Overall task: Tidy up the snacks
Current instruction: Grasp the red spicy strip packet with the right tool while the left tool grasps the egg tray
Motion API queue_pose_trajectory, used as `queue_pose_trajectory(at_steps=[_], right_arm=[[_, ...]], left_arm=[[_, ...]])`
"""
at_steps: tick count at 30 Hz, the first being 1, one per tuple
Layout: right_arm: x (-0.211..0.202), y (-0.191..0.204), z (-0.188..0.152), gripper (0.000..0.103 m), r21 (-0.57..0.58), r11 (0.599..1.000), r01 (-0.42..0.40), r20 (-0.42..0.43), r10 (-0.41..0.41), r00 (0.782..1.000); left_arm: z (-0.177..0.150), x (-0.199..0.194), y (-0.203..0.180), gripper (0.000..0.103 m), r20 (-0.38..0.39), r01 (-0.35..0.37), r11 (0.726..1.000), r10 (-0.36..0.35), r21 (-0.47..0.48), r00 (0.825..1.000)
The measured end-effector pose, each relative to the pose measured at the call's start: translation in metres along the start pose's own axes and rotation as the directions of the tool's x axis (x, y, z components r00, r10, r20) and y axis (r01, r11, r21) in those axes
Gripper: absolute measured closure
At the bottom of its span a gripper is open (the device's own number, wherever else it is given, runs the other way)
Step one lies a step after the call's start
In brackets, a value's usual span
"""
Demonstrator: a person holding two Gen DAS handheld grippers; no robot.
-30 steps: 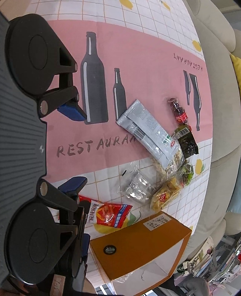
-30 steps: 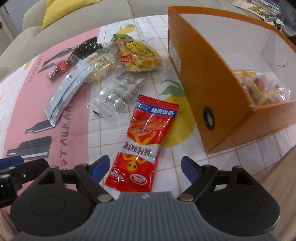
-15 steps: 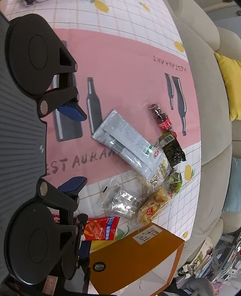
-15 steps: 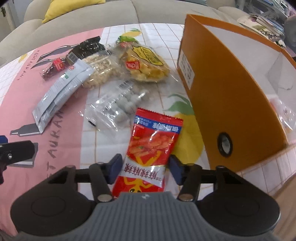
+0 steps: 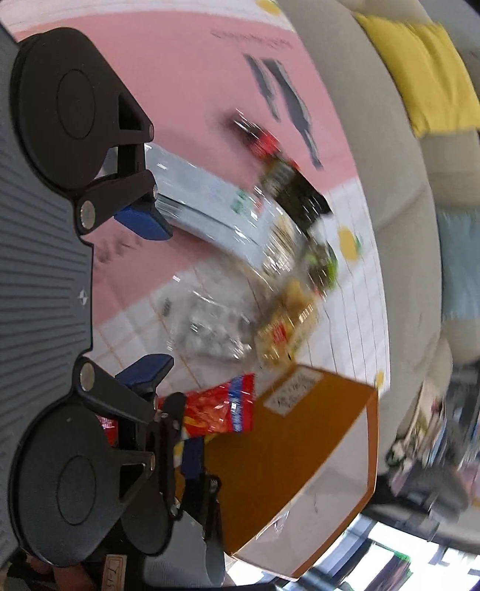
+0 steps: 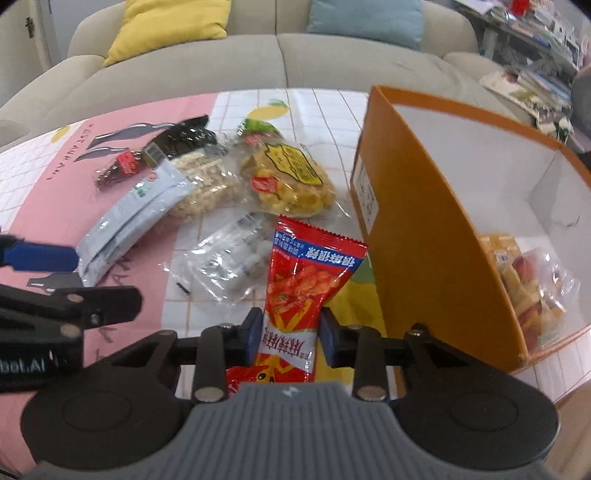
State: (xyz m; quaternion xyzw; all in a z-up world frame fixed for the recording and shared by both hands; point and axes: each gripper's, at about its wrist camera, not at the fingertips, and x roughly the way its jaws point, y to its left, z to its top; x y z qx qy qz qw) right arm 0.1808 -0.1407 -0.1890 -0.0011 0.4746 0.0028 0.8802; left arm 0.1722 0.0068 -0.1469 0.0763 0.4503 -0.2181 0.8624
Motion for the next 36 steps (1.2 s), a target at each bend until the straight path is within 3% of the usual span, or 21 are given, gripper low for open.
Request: queue_pose_trajectory(at_steps=[4, 9, 16, 22, 27, 29, 36], right_arm=[[0.008, -0.010, -0.005, 0.072, 0.027, 1.000, 0.009, -0.004, -0.009, 1.000], [0.011, -0.007, -0.009, 0.066, 0.008, 1.000, 0.004, 0.010, -0.004, 1.000], [0.014, 0.004, -0.015, 0.053, -0.051, 0.999, 0.018, 0.025, -0.017, 1.000], [0.015, 0.007, -0.018, 0.042, -0.055, 0.998, 0.009, 0.032, -0.007, 0.999], [0.017, 0.004, -0.018, 0.046, -0.018, 1.000, -0.003, 0.029, 0.004, 1.000], [0.016, 0.003, -0.018, 0.056, -0.009, 1.000, -0.003, 0.032, 0.003, 0.999], [0.014, 0.002, -0.018, 0.064, -0.014, 1.000, -0.007, 0.021, 0.008, 1.000]], left_arm=[[0.011, 0.019, -0.002, 0.015, 0.010, 0.071, 0.997, -0.072, 0.036, 0.997], [0.019, 0.047, -0.010, 0.015, -0.030, 0.109, 0.990, -0.107, 0.087, 0.994], [0.019, 0.071, -0.022, 0.015, -0.069, 0.083, 0.976, -0.070, 0.200, 0.995], [0.018, 0.083, -0.024, 0.016, -0.063, 0.050, 0.974, -0.037, 0.220, 0.997], [0.019, 0.081, -0.026, 0.036, -0.047, 0.049, 0.978, -0.040, 0.201, 0.998], [0.019, 0.080, -0.029, 0.037, -0.053, 0.034, 0.980, -0.024, 0.196, 0.998], [0.009, 0.067, -0.028, 0.040, -0.096, -0.034, 0.997, 0.041, 0.068, 0.995]])
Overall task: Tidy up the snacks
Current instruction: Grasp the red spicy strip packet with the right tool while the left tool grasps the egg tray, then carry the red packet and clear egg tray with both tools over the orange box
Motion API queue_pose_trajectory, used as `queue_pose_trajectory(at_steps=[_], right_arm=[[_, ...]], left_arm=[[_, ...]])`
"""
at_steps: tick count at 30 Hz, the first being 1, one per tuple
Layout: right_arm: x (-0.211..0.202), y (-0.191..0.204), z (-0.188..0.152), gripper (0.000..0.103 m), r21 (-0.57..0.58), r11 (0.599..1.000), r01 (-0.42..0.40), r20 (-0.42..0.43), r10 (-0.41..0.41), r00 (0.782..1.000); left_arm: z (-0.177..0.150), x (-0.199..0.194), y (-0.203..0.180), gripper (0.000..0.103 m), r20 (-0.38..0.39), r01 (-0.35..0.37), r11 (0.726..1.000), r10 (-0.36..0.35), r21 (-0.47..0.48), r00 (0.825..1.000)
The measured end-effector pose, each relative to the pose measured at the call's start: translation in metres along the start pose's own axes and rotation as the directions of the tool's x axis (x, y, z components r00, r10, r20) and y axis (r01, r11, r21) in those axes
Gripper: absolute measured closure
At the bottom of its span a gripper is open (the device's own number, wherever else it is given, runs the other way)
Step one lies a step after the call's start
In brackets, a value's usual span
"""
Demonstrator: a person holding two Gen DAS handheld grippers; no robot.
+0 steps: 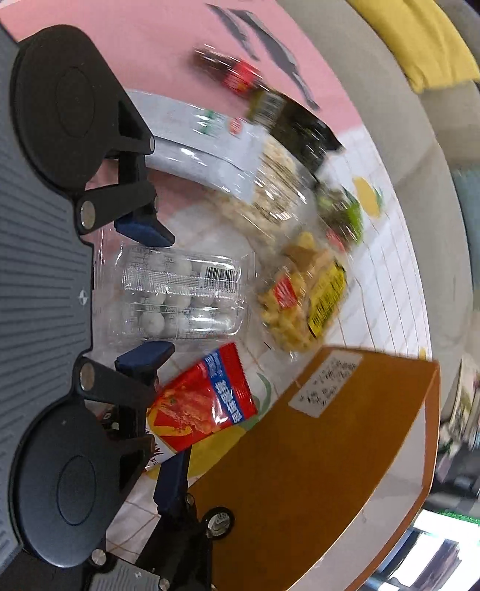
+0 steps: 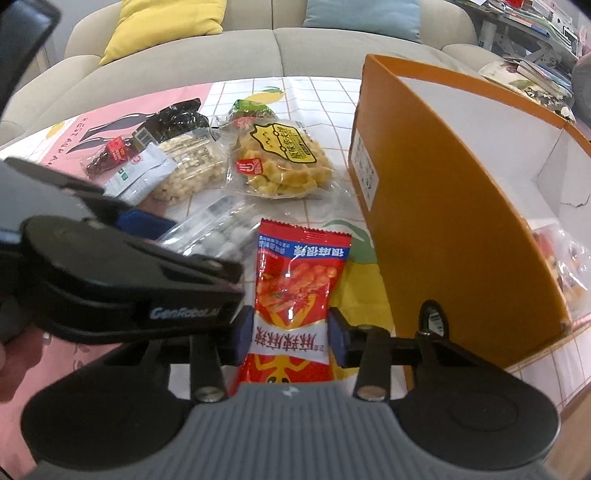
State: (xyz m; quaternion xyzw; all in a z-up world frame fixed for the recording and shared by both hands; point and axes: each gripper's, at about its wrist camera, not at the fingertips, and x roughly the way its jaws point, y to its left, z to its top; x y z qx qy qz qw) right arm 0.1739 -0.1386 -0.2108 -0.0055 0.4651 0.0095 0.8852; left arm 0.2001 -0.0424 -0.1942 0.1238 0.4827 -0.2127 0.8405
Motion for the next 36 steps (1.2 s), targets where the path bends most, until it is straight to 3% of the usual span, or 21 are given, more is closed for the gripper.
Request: queue_pose_trajectory(at_steps=[8, 14, 18, 25, 36], right_arm=[[-0.009, 0.002, -0.004, 0.071, -0.024, 0.998, -0.052, -0.055, 0.051, 0.997], [-0.021, -0.002, -0.007, 0.073, 0.039, 0.991, -0.126, -0.116, 0.130, 0.985], [-0.035, -0.001, -0.009, 0.073, 0.020, 0.991, -0.133, -0.131, 0.135, 0.982], [-0.074, -0.017, -0.007, 0.074, 0.048, 0.980, -0.194, -0.089, 0.197, 0.976], [-0.137, -0.058, 0.014, 0.074, 0.097, 0.963, -0.252, 0.046, 0.249, 0.967]], left_arm=[[-0.030, -0.029, 0.008, 0.041, -0.012, -0.042, 0.982, 0.041, -0.185, 0.999], [-0.052, -0.056, 0.021, 0.041, -0.001, -0.052, 0.945, 0.055, -0.324, 0.998], [-0.063, -0.077, 0.030, 0.042, 0.021, -0.038, 0.914, 0.051, -0.404, 0.998], [-0.065, -0.114, 0.027, 0.042, 0.078, -0.043, 0.897, 0.086, -0.441, 0.993], [-0.042, -0.166, 0.002, 0.044, 0.218, 0.001, 0.907, 0.100, -0.420, 0.971]])
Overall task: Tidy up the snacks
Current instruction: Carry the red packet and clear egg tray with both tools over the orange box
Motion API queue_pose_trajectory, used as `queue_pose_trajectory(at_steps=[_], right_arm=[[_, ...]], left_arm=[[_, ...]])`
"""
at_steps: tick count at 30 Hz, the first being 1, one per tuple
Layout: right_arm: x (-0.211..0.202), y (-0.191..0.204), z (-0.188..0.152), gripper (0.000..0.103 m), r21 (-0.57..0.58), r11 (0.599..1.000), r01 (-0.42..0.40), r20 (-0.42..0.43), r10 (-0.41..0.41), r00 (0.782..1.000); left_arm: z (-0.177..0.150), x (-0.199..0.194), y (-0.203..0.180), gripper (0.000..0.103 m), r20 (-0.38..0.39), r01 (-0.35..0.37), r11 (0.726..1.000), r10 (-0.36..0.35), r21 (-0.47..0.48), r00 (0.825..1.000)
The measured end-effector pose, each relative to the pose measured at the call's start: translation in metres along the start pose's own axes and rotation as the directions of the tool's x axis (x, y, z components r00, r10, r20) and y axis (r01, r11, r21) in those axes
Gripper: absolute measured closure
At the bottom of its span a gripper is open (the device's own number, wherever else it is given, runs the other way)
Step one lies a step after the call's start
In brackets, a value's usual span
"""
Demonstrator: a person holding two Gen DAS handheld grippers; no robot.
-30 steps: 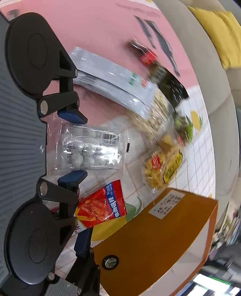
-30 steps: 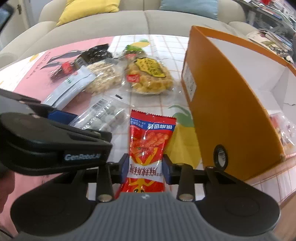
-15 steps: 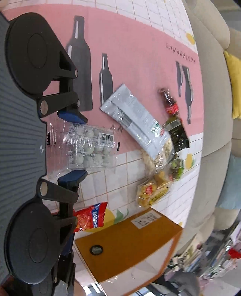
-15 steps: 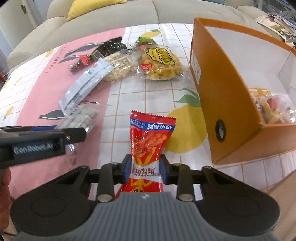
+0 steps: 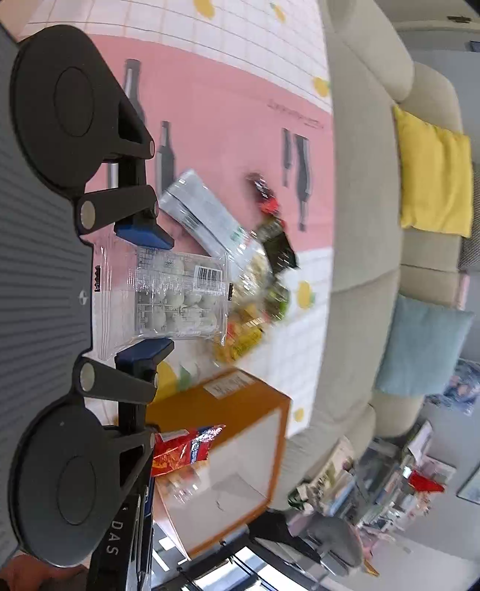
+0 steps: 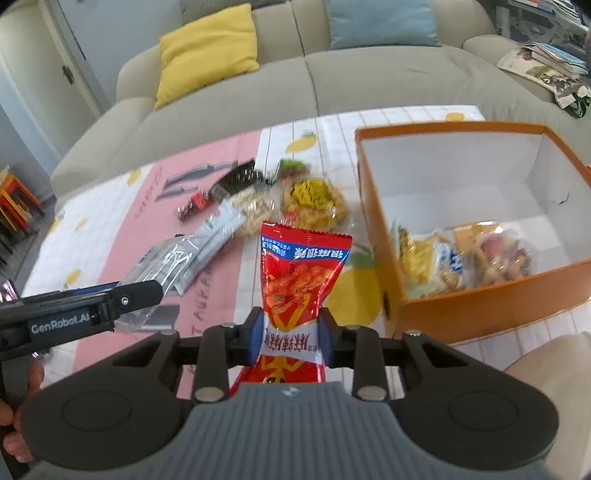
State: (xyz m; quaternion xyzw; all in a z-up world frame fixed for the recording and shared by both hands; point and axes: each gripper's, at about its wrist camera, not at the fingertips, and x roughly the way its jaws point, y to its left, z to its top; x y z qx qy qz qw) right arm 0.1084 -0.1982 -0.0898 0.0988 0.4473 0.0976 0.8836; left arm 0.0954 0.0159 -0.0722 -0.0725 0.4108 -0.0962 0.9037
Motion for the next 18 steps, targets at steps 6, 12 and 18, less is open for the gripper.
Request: queue_pose_trajectory(at_steps=[6, 12, 18], right_arm=[[-0.022, -0.019, 0.018, 0.074, -0.015, 1.000, 0.017, 0.054, -0.016, 0.998], [-0.041, -0.044, 0.038, 0.074, -0.007, 1.000, 0.019, 0.083, -0.019, 0.996], [-0.050, -0.077, 0.061, 0.074, 0.020, 1.000, 0.017, 0.077, -0.019, 0.997]], left_arm=[[0.019, -0.009, -0.027, 0.044, 0.055, 0.046, 0.999, -0.048, 0.027, 0.997], [0.039, -0.009, -0.058, 0.044, 0.098, 0.106, 0.990, -0.116, 0.096, 0.988], [0.059, 0.002, -0.101, 0.044, 0.110, 0.152, 0.966, -0.178, 0.209, 0.978]])
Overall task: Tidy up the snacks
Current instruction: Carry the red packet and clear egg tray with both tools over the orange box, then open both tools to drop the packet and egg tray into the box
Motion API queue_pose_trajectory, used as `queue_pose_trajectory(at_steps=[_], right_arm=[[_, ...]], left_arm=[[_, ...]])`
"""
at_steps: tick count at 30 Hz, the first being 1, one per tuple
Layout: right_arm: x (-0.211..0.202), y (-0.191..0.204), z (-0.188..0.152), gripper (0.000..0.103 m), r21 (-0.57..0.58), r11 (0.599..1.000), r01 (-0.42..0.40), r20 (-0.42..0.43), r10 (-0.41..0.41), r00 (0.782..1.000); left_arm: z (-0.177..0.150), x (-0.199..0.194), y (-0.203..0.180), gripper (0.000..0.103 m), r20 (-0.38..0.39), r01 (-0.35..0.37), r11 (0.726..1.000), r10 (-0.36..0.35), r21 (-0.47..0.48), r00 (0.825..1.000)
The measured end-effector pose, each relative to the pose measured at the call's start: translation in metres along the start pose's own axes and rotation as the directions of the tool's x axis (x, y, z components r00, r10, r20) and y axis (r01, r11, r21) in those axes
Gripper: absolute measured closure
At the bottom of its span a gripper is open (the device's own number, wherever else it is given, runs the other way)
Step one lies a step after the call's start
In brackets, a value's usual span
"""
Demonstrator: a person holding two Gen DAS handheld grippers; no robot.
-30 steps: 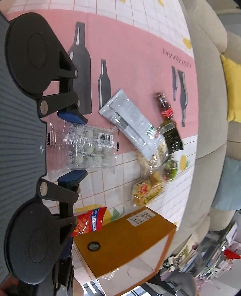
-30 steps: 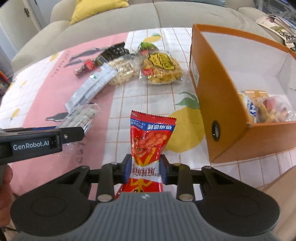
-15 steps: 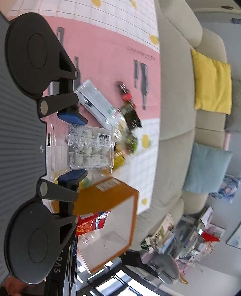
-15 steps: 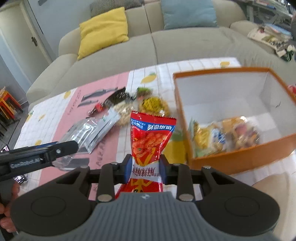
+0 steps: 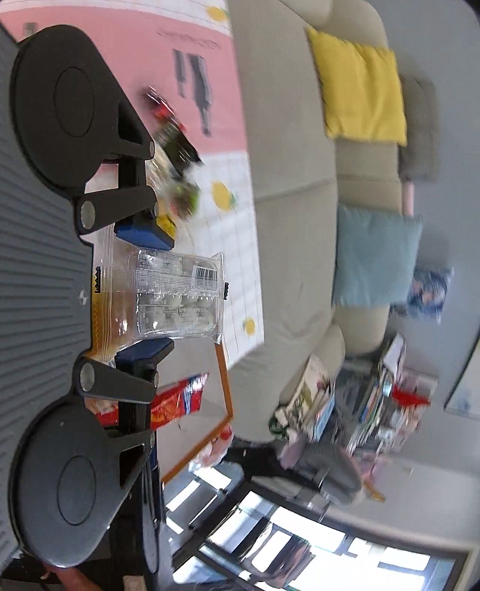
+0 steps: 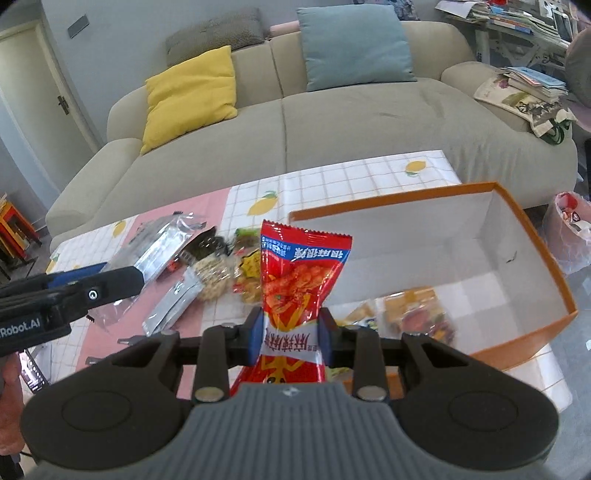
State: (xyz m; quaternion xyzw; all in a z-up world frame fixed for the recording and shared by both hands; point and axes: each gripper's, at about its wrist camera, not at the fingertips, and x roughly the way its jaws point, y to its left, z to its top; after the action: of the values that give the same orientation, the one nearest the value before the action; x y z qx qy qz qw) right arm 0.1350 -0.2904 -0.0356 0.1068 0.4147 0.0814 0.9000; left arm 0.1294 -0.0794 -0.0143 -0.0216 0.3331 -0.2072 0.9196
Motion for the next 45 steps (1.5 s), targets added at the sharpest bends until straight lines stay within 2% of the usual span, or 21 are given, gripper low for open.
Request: queue_pose_trajectory(at_steps=[6, 14, 21, 28, 34, 40, 45], right_arm=[[0.004, -0.044, 0.025, 0.074, 0.051, 0.998, 0.033, -0.017, -0.032, 0.999], [0.038, -0.084, 0.043, 0.074, 0.109, 0.993, 0.044, -0.103, -0.032, 0.994], [0.088, -0.104, 0.045, 0.074, 0.131, 0.991, 0.018, -0.203, 0.008, 0.979], [0.136, -0.114, 0.049, 0.073, 0.120, 0.993, -0.018, -0.310, 0.055, 0.949], [0.161, -0.112, 0.049, 0.073, 0.115, 0.993, -0.020, -0.363, 0.061, 0.930], [0.176, -0.110, 0.050, 0.072, 0.106, 0.994, -0.017, -0.387, 0.057, 0.920], [0.181, -0.110, 0.049, 0.066, 0.110, 0.994, -0.020, -0.413, 0.064, 0.908]], left_arm=[[0.019, 0.040, -0.035, 0.044, -0.027, 0.058, 0.994, -0.055, 0.096, 0.998], [0.018, 0.099, -0.065, 0.044, -0.126, 0.046, 0.972, -0.017, 0.231, 0.992], [0.009, 0.140, -0.071, 0.044, -0.260, 0.032, 0.951, 0.052, 0.307, 0.964], [0.003, 0.166, -0.074, 0.044, -0.357, 0.045, 0.908, 0.118, 0.417, 0.927], [0.005, 0.179, -0.083, 0.044, -0.390, 0.059, 0.866, 0.162, 0.497, 0.907], [0.003, 0.192, -0.089, 0.043, -0.409, 0.076, 0.828, 0.192, 0.555, 0.892], [0.000, 0.197, -0.089, 0.038, -0.411, 0.085, 0.819, 0.191, 0.567, 0.892]])
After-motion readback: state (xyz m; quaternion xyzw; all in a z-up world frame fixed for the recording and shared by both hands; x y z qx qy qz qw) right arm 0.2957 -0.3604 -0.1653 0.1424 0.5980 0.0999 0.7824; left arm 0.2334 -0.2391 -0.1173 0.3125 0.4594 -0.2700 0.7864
